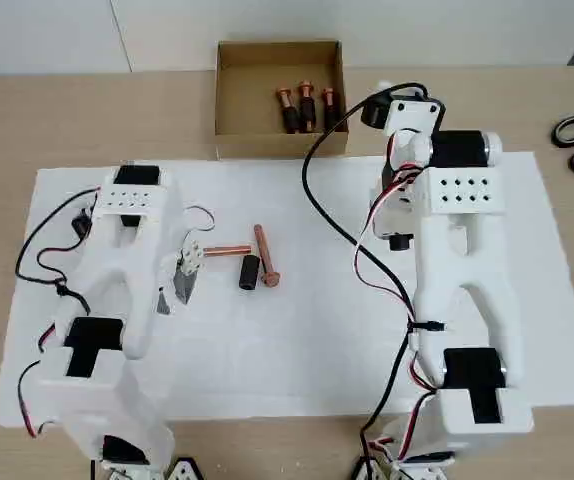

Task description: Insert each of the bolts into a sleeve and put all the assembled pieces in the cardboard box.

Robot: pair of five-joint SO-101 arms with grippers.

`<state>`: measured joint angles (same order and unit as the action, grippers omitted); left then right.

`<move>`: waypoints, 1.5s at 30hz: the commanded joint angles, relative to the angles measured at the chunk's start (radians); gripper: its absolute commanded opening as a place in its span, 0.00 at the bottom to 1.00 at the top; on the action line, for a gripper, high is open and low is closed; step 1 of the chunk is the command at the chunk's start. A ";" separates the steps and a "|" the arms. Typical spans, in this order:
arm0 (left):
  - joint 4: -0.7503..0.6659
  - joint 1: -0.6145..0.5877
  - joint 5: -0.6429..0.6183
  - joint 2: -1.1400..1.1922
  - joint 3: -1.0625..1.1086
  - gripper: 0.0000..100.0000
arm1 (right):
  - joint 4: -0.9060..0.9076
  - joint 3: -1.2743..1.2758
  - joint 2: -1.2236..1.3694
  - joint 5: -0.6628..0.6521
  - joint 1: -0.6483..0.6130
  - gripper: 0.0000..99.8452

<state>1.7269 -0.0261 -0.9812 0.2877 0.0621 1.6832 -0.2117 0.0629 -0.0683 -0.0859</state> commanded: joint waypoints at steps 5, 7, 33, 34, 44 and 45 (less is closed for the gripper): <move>0.026 0.000 0.008 -0.058 -0.162 0.10 | -0.010 -0.005 -0.056 -0.003 -0.004 0.00; 0.028 0.000 0.008 -0.060 -0.182 0.10 | -0.010 -0.005 -0.056 -0.003 -0.004 0.00; -0.126 0.072 -0.028 -0.430 0.042 0.10 | -0.010 -0.005 -0.056 -0.003 -0.004 0.00; -0.149 0.072 -0.058 -0.430 0.045 0.10 | -0.010 -0.005 -0.056 -0.003 -0.004 0.00; -0.236 0.127 -0.201 -0.428 0.088 0.11 | -0.008 -0.005 -0.054 -0.003 -0.004 0.00; -0.264 0.133 -0.203 -0.428 0.107 0.11 | -0.008 -0.005 -0.054 -0.003 -0.004 0.00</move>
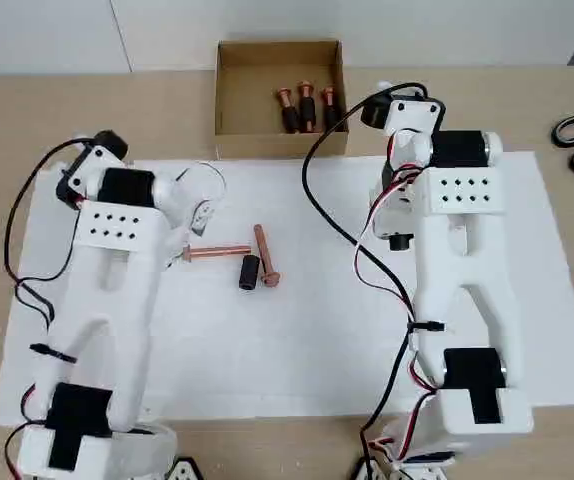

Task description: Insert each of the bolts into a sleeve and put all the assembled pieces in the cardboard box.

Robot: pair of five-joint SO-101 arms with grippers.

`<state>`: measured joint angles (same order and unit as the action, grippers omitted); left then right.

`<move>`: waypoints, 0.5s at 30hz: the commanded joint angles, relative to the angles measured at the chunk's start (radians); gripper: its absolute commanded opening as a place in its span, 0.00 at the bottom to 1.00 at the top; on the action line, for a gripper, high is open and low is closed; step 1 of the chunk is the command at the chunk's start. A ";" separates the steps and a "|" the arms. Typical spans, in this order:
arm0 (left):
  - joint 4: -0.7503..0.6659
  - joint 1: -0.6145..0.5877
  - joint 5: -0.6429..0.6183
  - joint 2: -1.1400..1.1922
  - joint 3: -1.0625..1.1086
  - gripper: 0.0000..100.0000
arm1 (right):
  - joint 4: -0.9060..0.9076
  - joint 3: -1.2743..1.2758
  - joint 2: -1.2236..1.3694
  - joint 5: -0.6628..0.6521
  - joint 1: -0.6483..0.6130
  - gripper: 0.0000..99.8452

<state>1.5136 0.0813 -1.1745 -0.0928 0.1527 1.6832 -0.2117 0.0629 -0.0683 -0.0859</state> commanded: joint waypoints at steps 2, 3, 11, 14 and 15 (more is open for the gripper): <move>-0.124 0.023 -0.011 -0.049 0.051 0.11 | -0.008 -0.005 -0.054 -0.003 -0.004 0.00; -0.149 0.018 -0.011 -0.049 0.065 0.11 | -0.008 -0.005 -0.054 -0.003 -0.004 0.00; -0.282 0.011 -0.089 -0.049 0.171 0.11 | -0.008 -0.005 -0.054 -0.003 -0.004 0.00; -0.304 0.012 -0.166 -0.049 0.205 0.11 | -0.008 -0.005 -0.054 -0.003 -0.004 0.00; -0.311 0.012 -0.178 -0.049 0.214 0.11 | -0.008 -0.005 -0.054 -0.003 -0.004 0.00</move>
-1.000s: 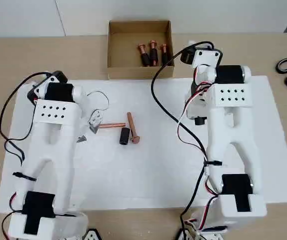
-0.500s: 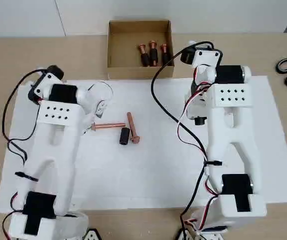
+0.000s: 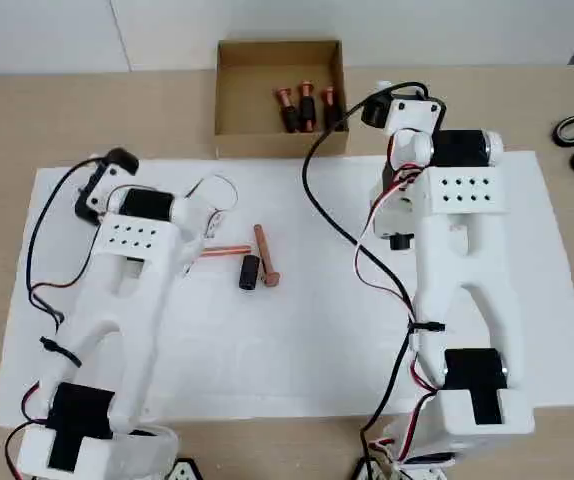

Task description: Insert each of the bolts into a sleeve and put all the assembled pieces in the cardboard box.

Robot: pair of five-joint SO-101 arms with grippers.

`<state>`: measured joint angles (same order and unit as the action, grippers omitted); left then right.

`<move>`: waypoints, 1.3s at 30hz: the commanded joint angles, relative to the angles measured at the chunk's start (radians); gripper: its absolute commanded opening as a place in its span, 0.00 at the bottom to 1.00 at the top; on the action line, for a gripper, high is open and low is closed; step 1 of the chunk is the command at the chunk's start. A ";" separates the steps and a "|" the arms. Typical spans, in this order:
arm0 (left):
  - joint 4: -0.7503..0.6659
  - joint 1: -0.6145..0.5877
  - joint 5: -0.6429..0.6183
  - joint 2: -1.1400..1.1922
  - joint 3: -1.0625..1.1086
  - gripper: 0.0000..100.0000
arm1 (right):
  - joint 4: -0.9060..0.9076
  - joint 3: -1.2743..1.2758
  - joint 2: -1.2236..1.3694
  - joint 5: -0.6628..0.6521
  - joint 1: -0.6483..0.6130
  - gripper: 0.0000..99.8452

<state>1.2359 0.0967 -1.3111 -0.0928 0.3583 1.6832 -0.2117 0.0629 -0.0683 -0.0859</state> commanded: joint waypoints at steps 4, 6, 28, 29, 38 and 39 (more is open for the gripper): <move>-0.064 -0.005 -0.106 -0.049 0.050 0.17 | -0.008 -0.005 -0.054 -0.003 -0.004 0.00; -0.098 -0.003 -0.121 -0.049 0.076 0.22 | -0.008 -0.005 -0.054 -0.003 -0.004 0.00; -0.387 -0.009 -0.126 -0.049 0.289 0.24 | -0.008 -0.005 -0.054 -0.005 -0.004 0.00; -0.400 -0.009 -0.126 -0.049 0.298 0.23 | -0.008 -0.005 -0.054 -0.005 -0.004 0.00; -0.598 -0.066 -0.126 -0.049 0.414 0.13 | -0.008 -0.005 -0.054 -0.005 -0.004 0.00; -0.606 -0.071 -0.126 -0.049 0.421 0.12 | -0.008 -0.005 -0.054 -0.005 -0.004 0.00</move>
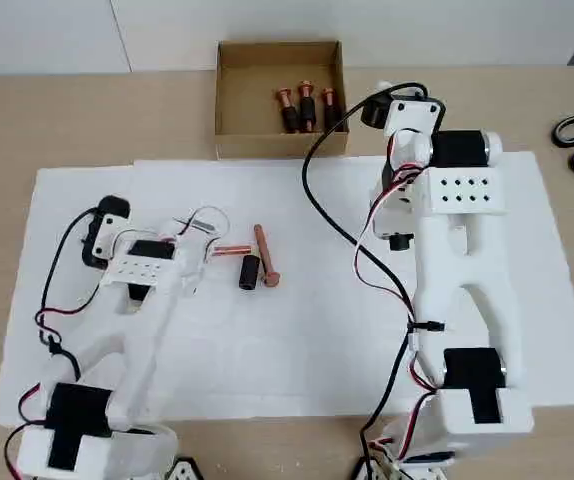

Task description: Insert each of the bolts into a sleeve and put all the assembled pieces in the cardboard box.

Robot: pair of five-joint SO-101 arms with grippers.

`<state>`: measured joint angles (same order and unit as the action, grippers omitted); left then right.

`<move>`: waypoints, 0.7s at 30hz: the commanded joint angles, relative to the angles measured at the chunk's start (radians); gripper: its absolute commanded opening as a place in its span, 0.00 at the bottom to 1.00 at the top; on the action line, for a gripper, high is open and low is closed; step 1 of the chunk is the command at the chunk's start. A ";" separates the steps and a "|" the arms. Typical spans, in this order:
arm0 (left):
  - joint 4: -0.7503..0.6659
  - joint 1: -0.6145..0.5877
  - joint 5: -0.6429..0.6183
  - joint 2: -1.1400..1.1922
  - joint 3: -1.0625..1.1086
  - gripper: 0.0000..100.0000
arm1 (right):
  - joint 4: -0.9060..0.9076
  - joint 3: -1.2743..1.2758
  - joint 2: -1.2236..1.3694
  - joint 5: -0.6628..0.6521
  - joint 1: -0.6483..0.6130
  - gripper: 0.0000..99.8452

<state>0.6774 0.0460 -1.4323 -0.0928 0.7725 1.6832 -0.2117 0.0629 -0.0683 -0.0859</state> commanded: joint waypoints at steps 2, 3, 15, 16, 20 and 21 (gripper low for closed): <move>-0.060 -0.023 -0.005 -0.049 0.015 0.12 | -0.008 -0.005 -0.054 -0.005 -0.004 0.00; -0.058 -0.023 -0.005 -0.049 0.016 0.12 | -0.008 -0.005 -0.054 -0.005 -0.004 0.00; -0.057 -0.015 0.003 0.026 -0.010 0.08 | -0.007 -0.005 -0.054 -0.005 -0.004 0.00; -0.055 -0.015 0.003 0.038 -0.022 0.06 | -0.007 -0.005 -0.054 -0.005 -0.004 0.00; -0.055 -0.017 0.026 0.055 -0.038 0.01 | -0.007 -0.005 -0.054 -0.005 -0.004 0.00; -0.055 -0.017 0.032 0.054 -0.038 0.01 | -0.007 -0.005 -0.054 -0.005 -0.004 0.00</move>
<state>0.6360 0.0322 -1.4170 -0.0407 0.7495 1.6832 -0.2117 0.0629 -0.0683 -0.0859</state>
